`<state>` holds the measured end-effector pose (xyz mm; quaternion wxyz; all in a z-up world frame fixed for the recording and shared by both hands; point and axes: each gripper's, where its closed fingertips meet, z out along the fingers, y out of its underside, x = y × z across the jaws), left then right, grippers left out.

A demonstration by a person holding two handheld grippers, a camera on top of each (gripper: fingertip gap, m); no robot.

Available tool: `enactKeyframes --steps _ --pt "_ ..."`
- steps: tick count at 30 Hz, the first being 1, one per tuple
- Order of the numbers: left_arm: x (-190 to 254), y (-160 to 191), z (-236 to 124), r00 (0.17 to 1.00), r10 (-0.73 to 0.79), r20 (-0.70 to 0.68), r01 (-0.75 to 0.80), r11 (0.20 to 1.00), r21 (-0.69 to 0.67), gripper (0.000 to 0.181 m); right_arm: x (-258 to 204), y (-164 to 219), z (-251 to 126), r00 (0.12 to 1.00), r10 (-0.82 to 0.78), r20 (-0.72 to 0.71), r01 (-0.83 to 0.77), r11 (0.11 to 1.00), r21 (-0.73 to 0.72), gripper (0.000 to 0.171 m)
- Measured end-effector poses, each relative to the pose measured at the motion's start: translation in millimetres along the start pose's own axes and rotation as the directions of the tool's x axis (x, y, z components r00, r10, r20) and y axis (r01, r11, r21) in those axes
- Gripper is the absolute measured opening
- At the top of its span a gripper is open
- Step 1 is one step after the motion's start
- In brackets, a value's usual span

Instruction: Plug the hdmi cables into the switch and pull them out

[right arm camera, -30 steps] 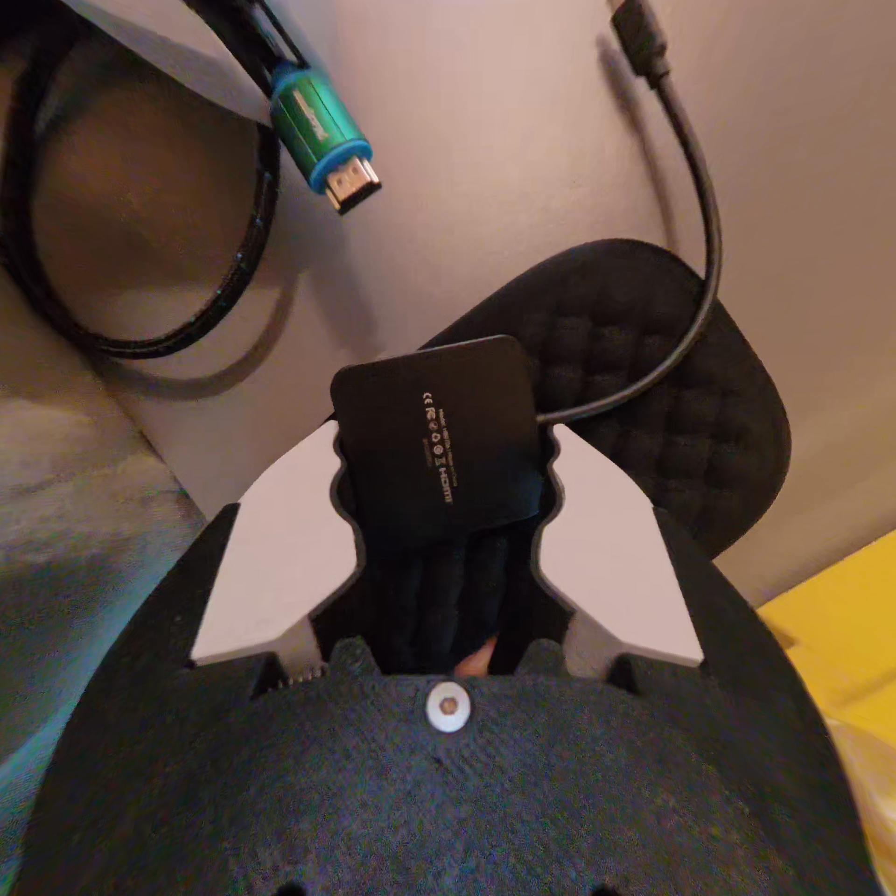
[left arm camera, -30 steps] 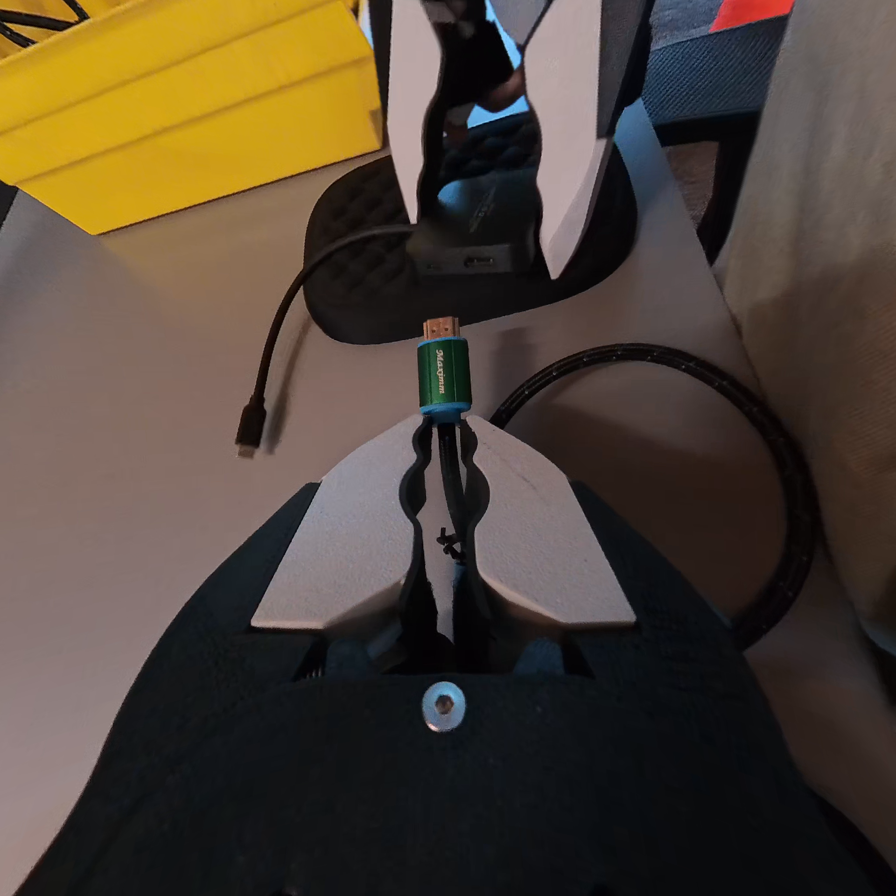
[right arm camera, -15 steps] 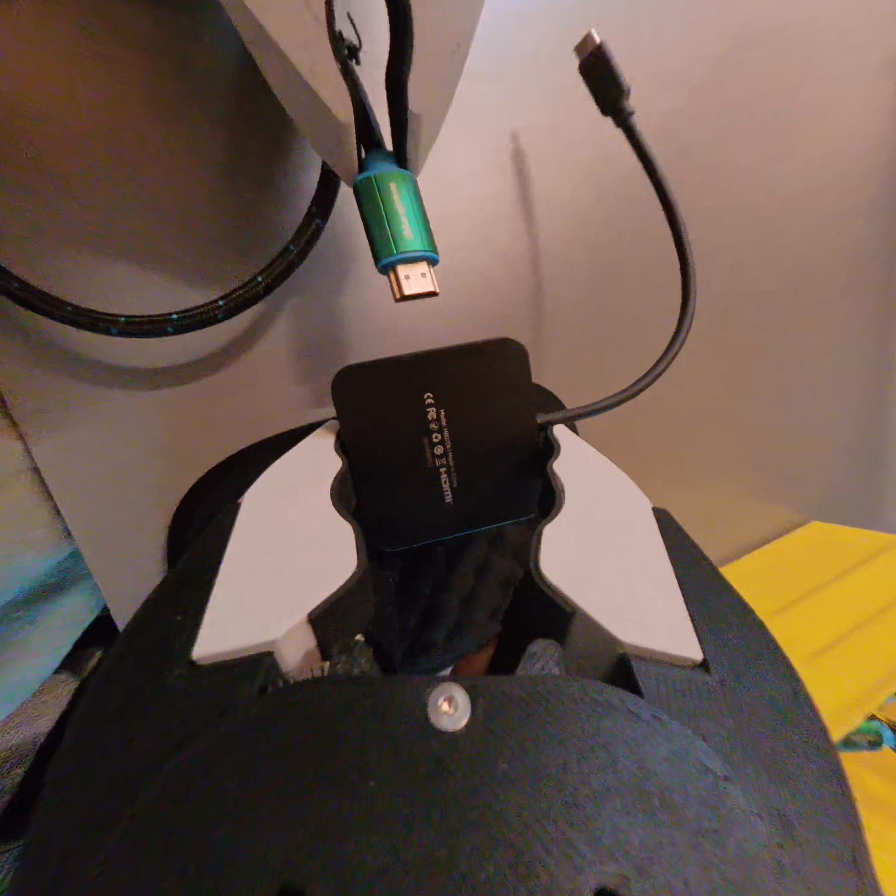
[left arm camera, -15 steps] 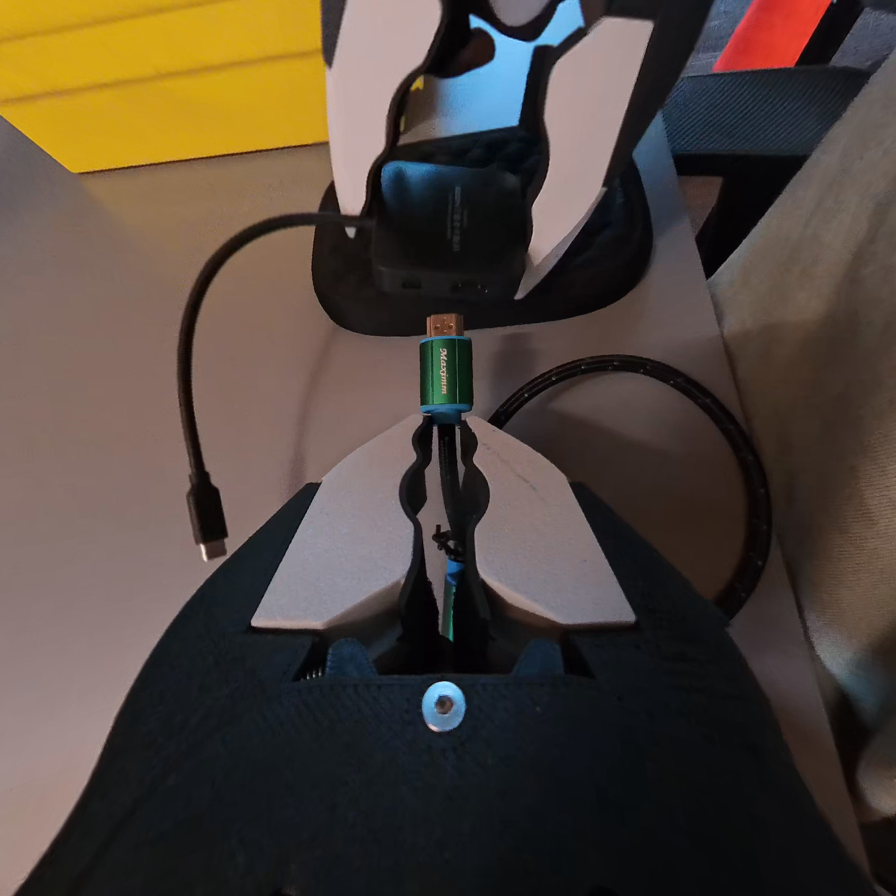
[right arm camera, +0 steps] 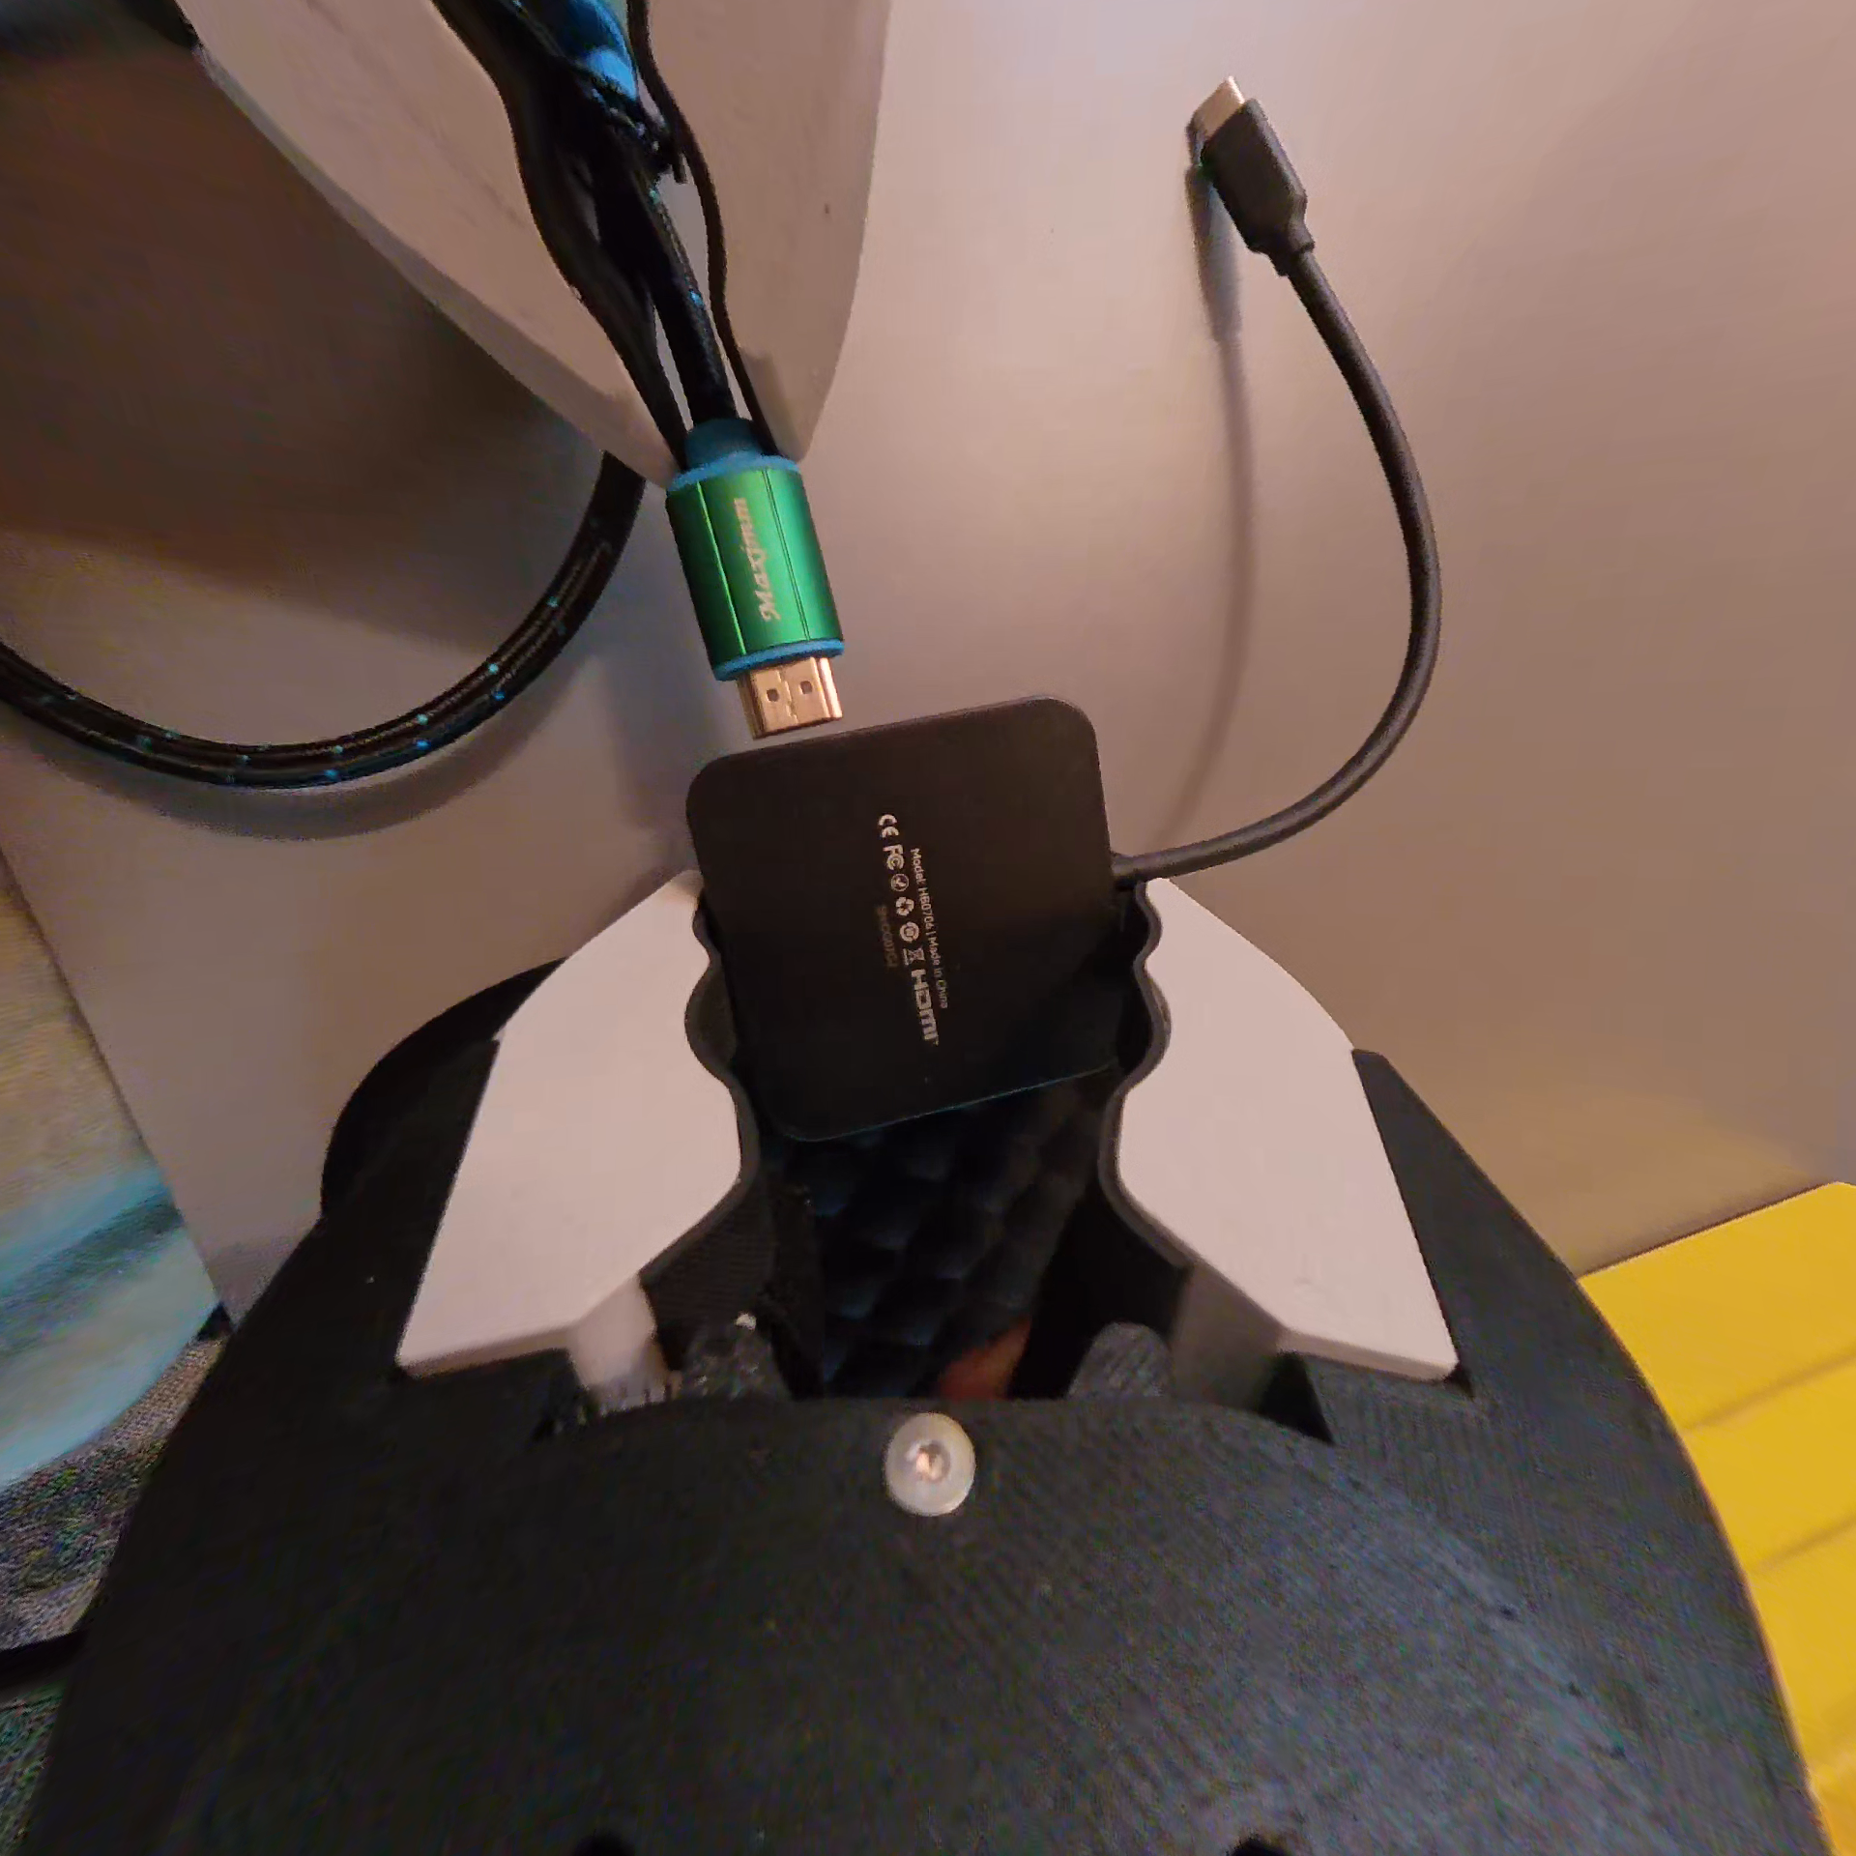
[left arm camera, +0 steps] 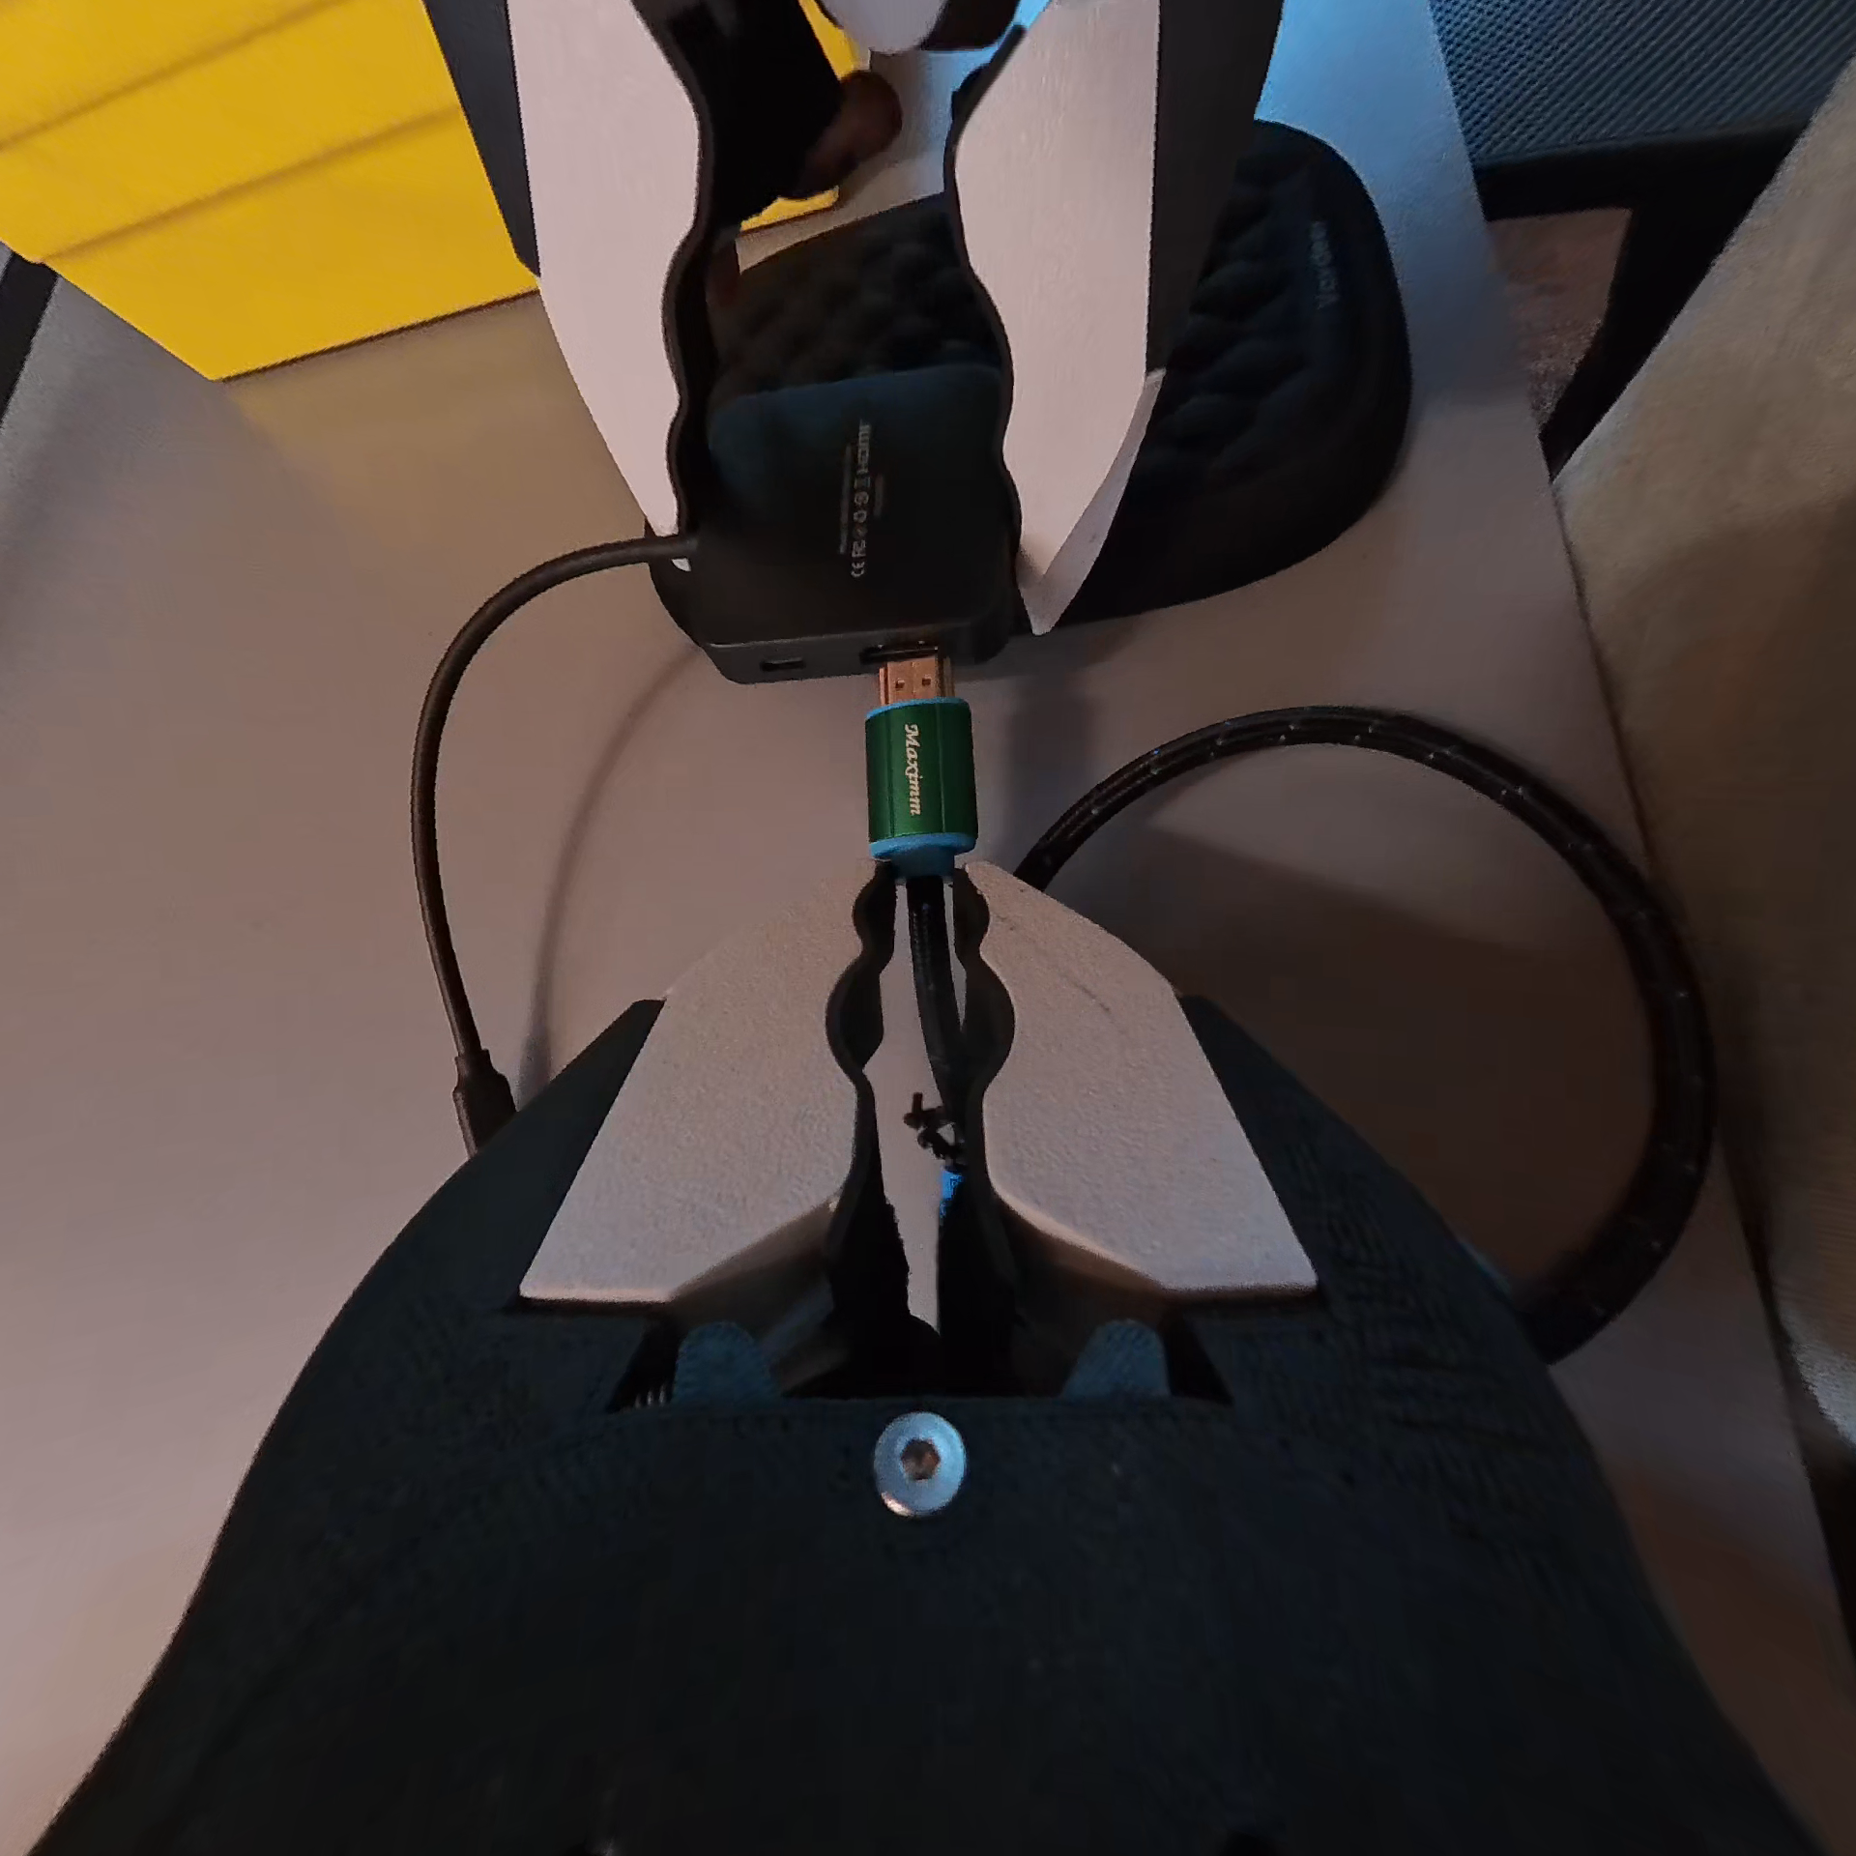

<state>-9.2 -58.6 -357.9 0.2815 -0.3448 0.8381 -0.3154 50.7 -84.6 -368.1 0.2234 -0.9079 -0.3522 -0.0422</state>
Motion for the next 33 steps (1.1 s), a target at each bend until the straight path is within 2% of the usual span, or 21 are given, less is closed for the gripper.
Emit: enactKeyframes --steps 7,16,33 --pt "-2.1 0.8 -0.2 1.000 -0.014 0.000 0.014 1.000 0.018 0.011 -3.7 -1.0 3.3 1.000 -0.022 0.018 0.022 1.000 -0.009 0.077" --pt "0.6 8.0 5.7 0.999 0.035 -0.002 -0.035 0.999 -0.036 0.011 -3.2 0.6 6.8 0.999 -0.045 0.012 0.046 0.999 -0.029 0.077" --pt "-0.3 6.4 4.4 1.000 0.012 -0.013 -0.012 1.000 -0.011 0.011 -4.5 -0.4 9.8 1.000 -0.027 0.013 0.027 1.000 -0.010 0.077"
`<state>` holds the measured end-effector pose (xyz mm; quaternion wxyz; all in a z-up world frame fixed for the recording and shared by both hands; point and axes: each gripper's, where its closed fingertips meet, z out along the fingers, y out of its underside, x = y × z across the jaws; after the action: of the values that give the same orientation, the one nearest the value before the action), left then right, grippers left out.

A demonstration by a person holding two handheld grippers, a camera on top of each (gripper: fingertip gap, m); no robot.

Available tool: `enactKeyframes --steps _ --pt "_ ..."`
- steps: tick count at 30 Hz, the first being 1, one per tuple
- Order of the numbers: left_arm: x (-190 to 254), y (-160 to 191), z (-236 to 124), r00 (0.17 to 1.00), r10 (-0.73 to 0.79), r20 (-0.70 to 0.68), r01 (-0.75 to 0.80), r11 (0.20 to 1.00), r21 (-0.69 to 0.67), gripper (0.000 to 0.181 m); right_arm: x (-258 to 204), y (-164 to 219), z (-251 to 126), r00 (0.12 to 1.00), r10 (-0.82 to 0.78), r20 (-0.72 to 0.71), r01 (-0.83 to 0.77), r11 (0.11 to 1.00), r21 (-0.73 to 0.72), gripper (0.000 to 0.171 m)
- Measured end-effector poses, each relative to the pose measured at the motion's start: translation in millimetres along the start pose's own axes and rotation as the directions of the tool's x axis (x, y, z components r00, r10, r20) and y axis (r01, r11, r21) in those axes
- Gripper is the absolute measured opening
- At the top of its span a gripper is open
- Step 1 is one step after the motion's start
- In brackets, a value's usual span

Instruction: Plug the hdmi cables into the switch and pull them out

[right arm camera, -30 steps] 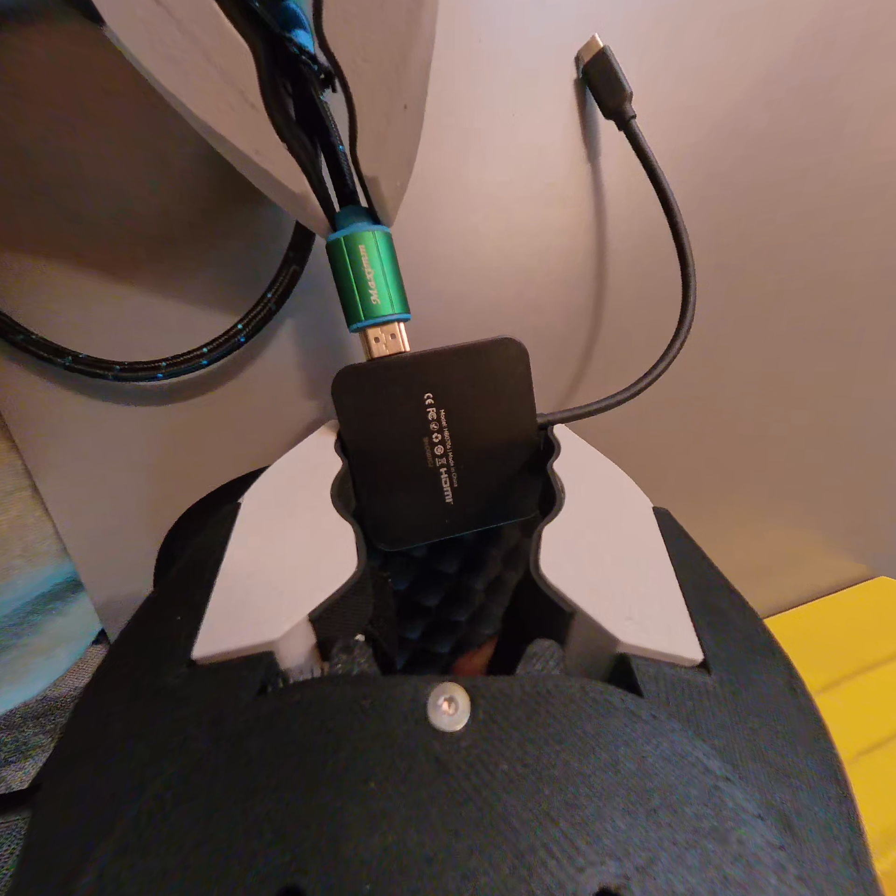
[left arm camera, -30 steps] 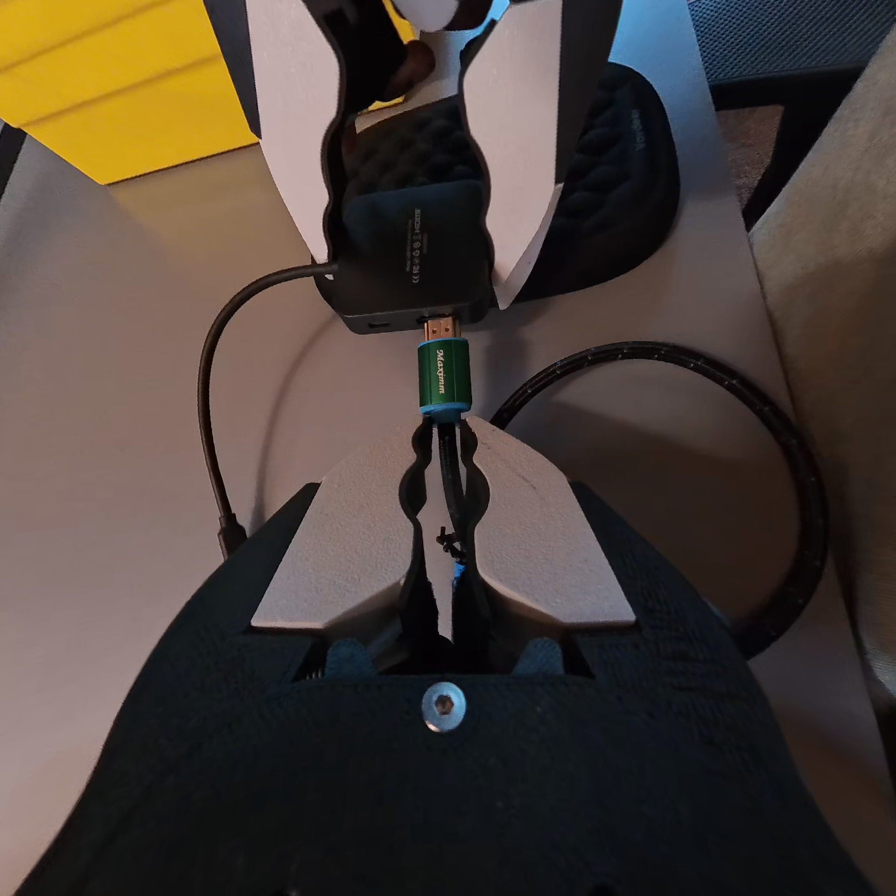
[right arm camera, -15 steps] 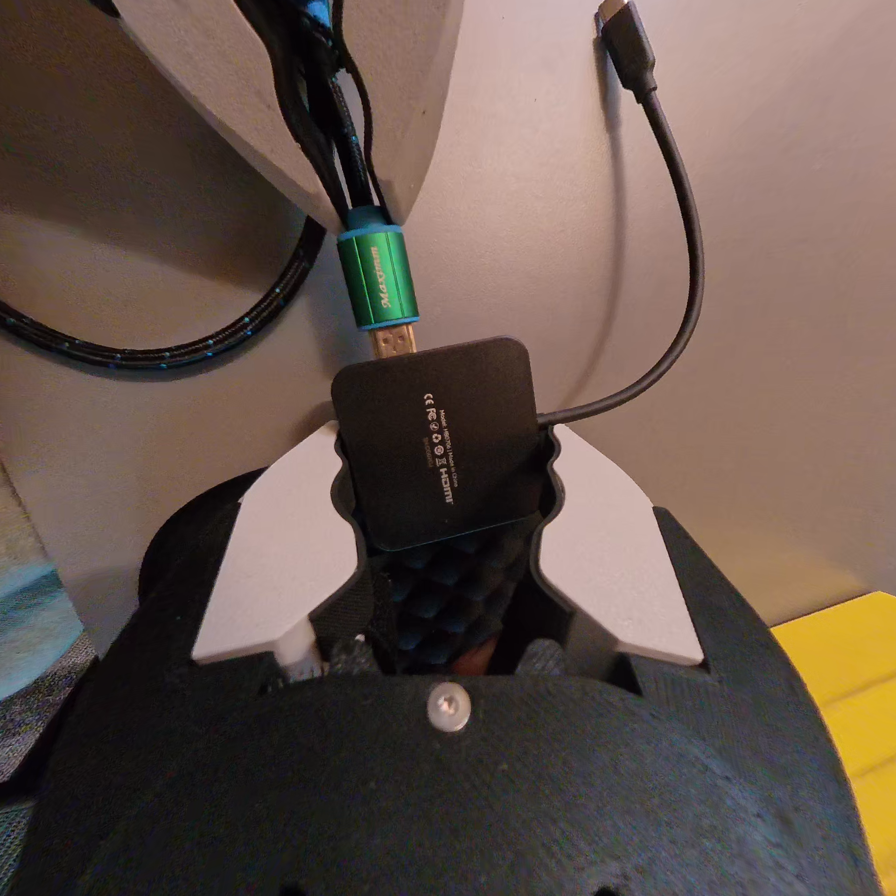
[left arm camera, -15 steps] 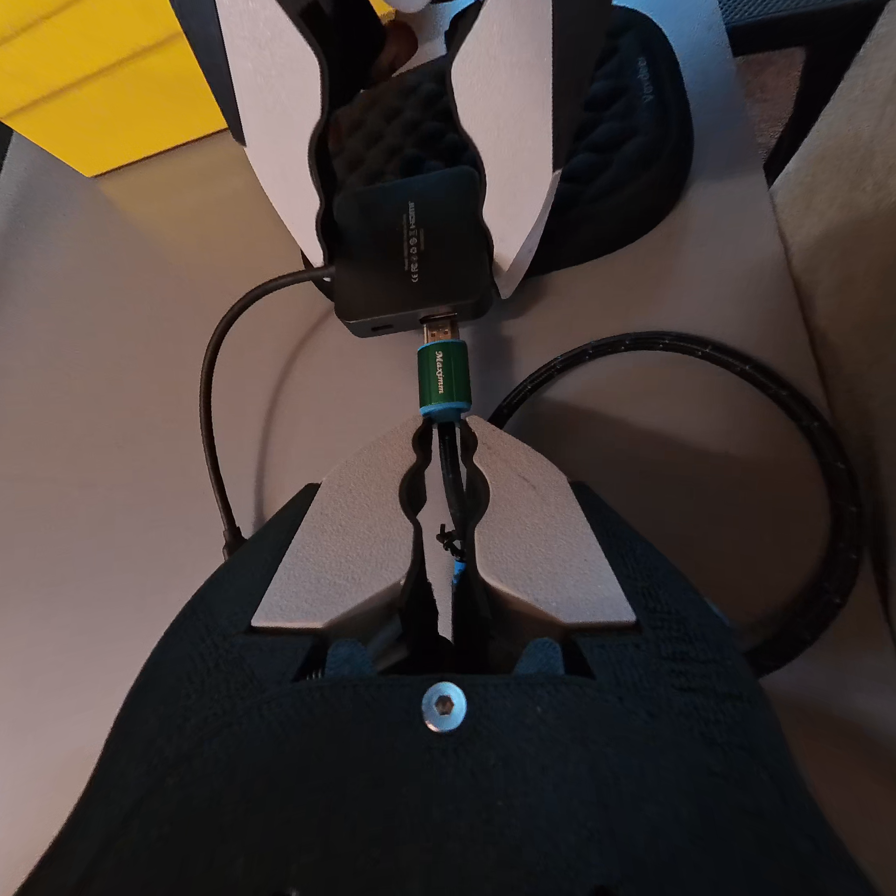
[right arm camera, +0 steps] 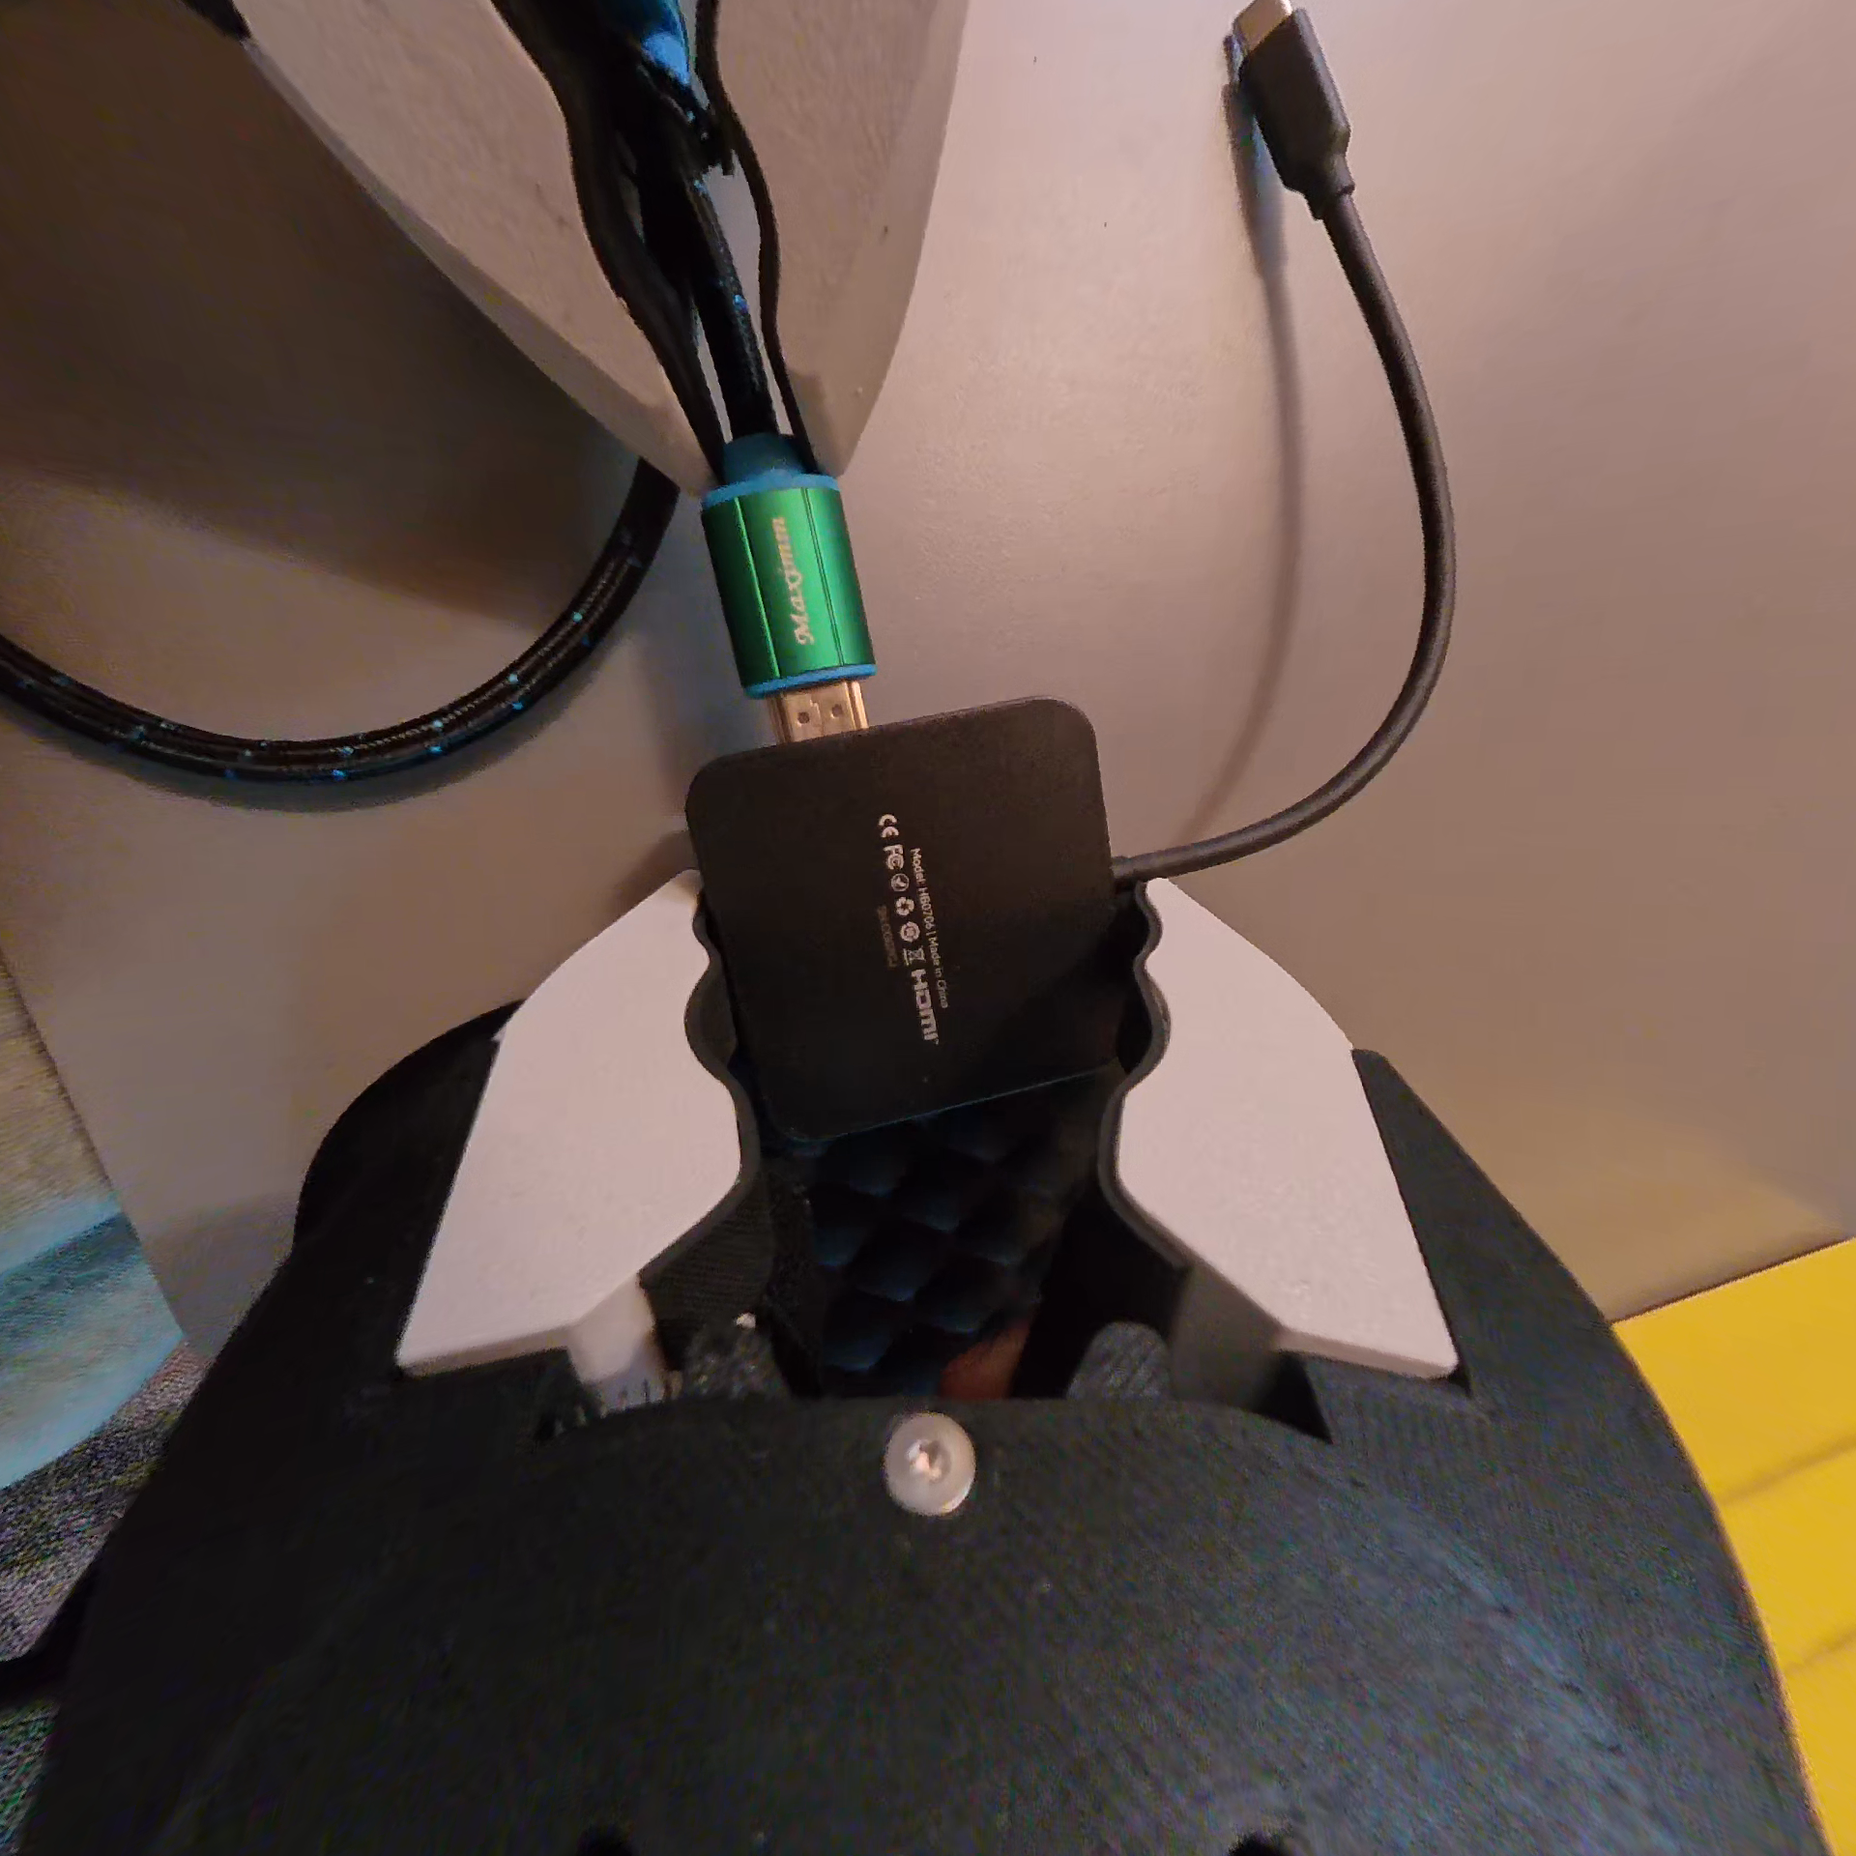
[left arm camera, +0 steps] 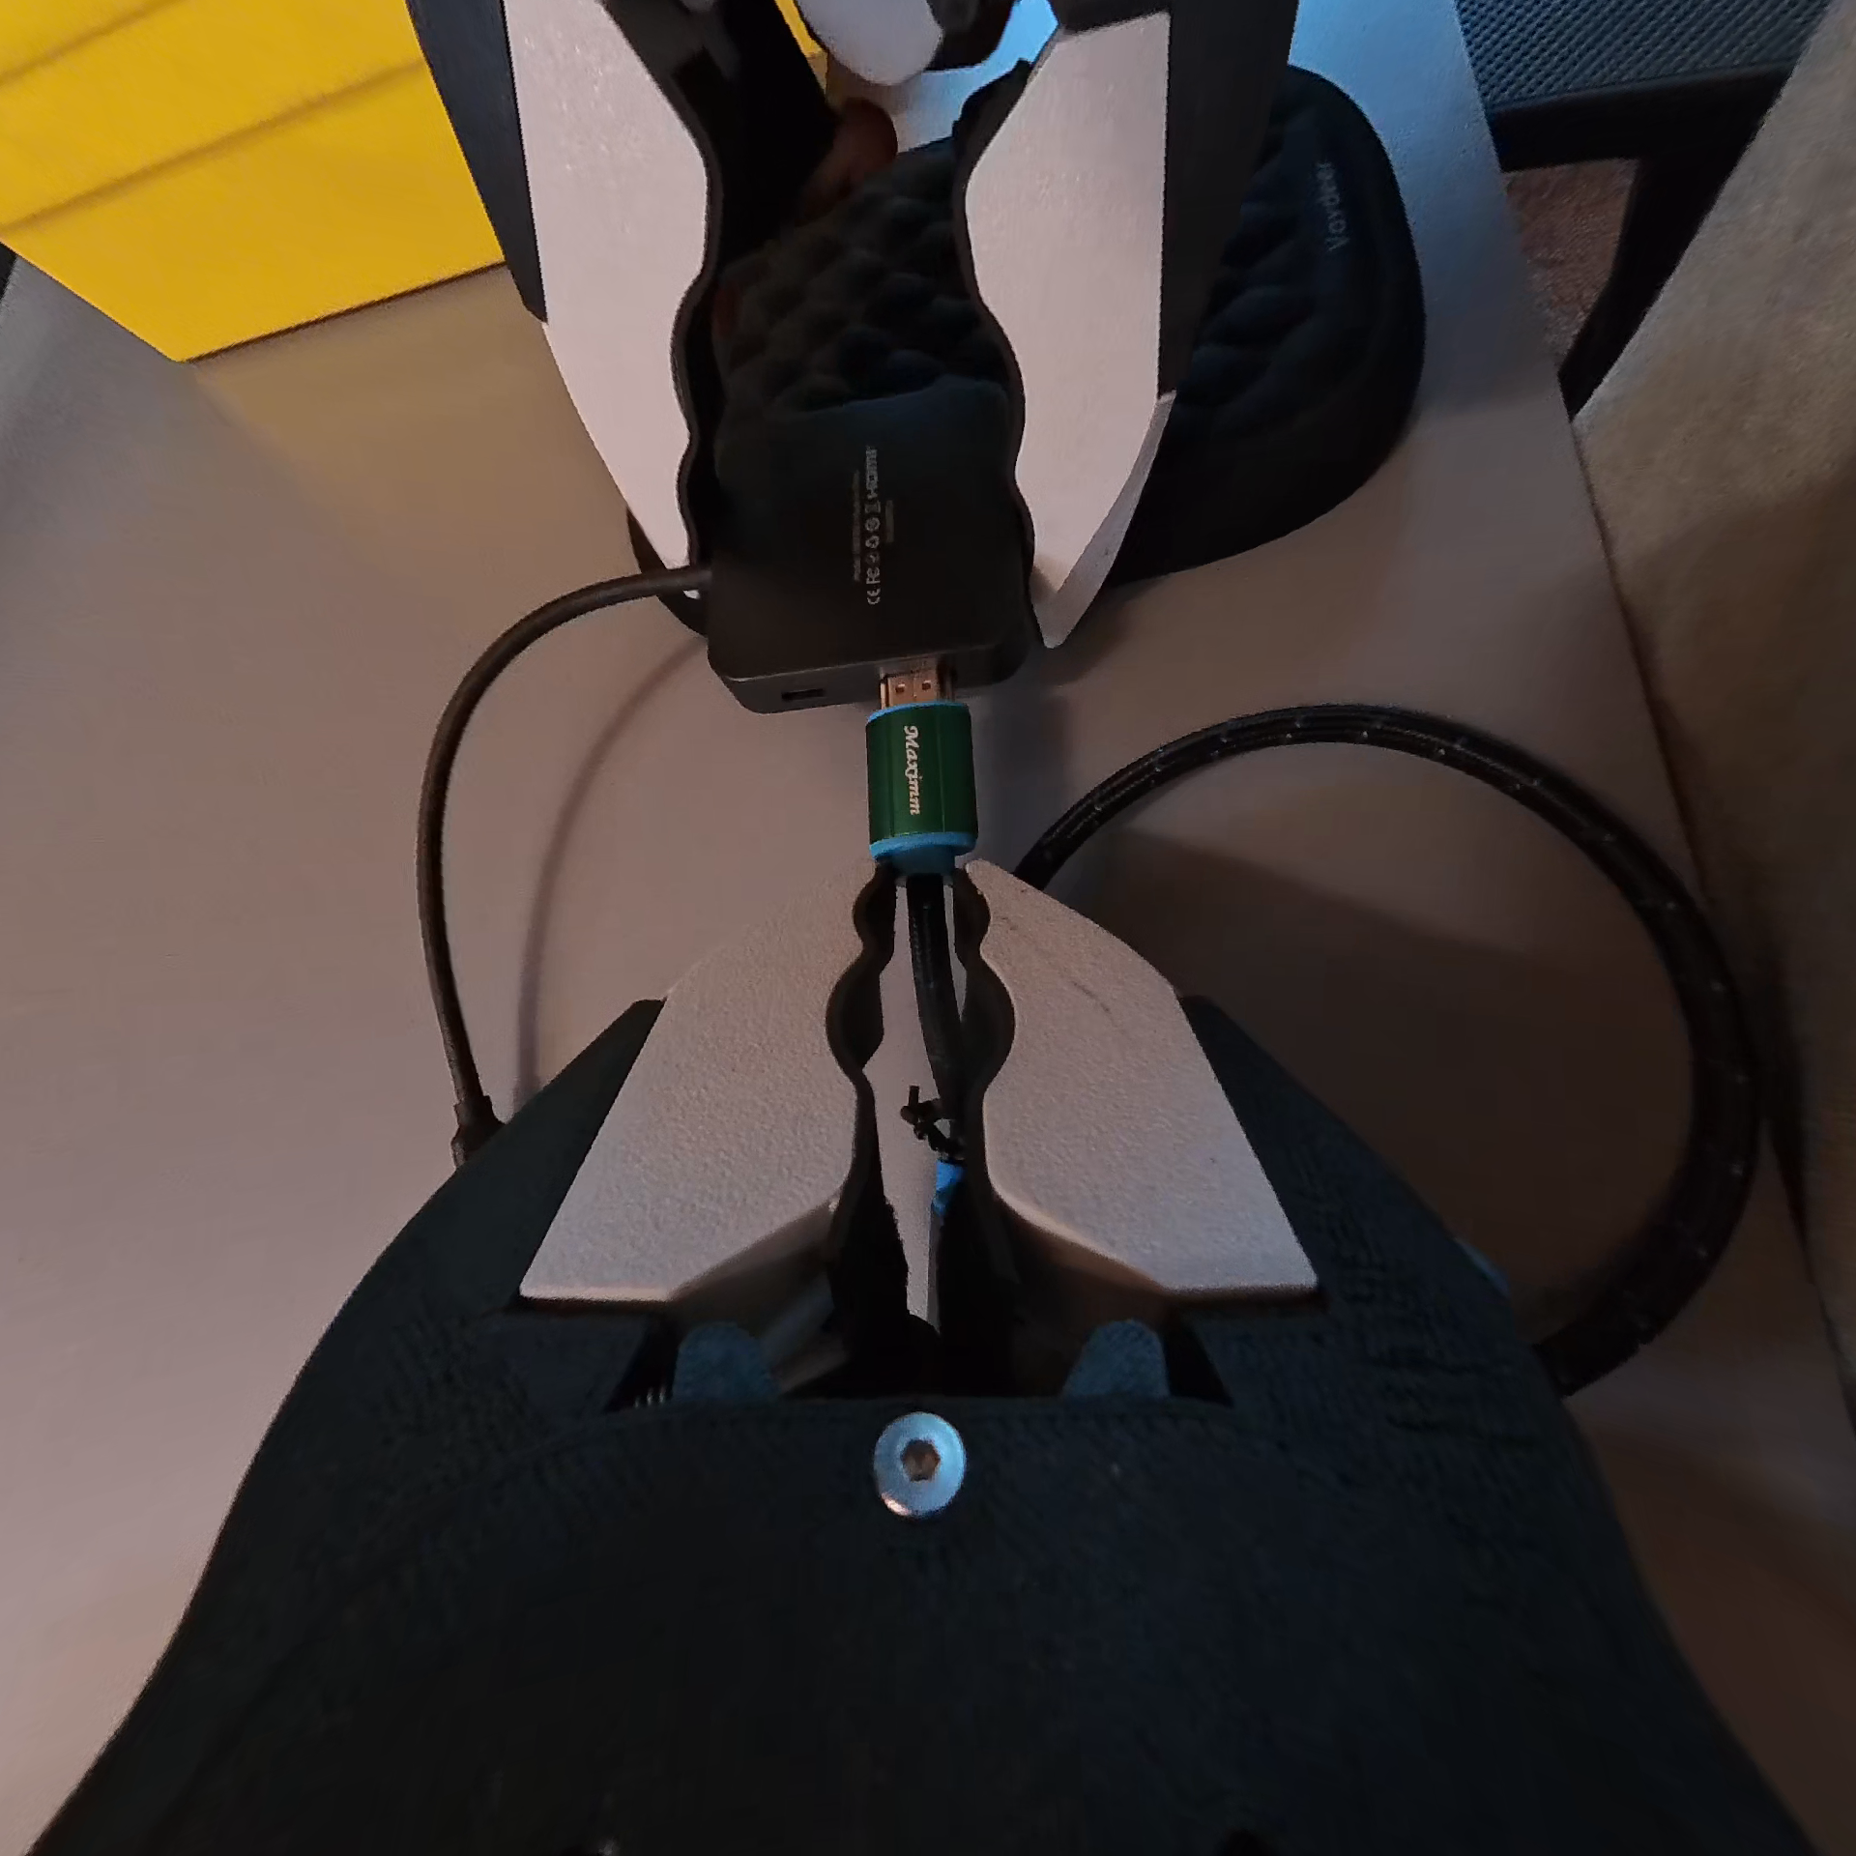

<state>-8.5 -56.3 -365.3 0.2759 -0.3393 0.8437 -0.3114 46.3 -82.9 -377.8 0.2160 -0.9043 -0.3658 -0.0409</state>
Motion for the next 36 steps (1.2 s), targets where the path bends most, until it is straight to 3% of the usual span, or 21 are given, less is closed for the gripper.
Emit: enactKeyframes --steps 11,15,20,23,27,30,36 --pt "0.3 -3.9 1.8 0.999 0.030 0.039 -0.028 0.998 -0.052 0.010 -1.2 -4.6 -0.7 0.998 -0.057 -0.003 0.057 0.998 -0.023 0.076" --pt "-5.2 -7.8 -0.3 0.996 -0.053 0.071 0.053 0.999 -0.008 0.009 3.3 -9.2 -6.9 0.999 -0.032 -0.028 0.032 0.999 0.002 0.077" --pt "-5.3 -2.1 -0.2 0.994 -0.026 0.106 0.031 0.999 -0.045 0.010 3.1 -9.1 -2.2 0.998 -0.039 -0.043 0.039 0.999 -0.019 0.077" --pt "-18.0 -6.2 -9.6 0.979 -0.126 0.159 0.126 0.992 0.009 0.010 13.3 -17.1 -6.8 0.995 0.047 -0.091 -0.044 0.999 0.029 0.075" --pt "-16.4 -4.1 -8.2 0.981 -0.040 0.188 0.052 0.997 -0.058 0.009 14.7 -17.4 -5.7 0.991 -0.008 -0.135 0.008 1.000 -0.003 0.076" --pt "-15.7 -6.8 -11.6 0.982 -0.083 0.171 0.084 0.996 0.001 0.009 12.6 -19.0 -7.7 0.992 0.011 -0.124 -0.007 1.000 0.030 0.076" --pt "-19.6 -10.2 -23.1 0.979 -0.031 0.200 0.025 0.999 0.036 0.010 15.0 -27.9 -12.9 0.989 -0.003 -0.147 0.015 0.996 0.083 0.076"
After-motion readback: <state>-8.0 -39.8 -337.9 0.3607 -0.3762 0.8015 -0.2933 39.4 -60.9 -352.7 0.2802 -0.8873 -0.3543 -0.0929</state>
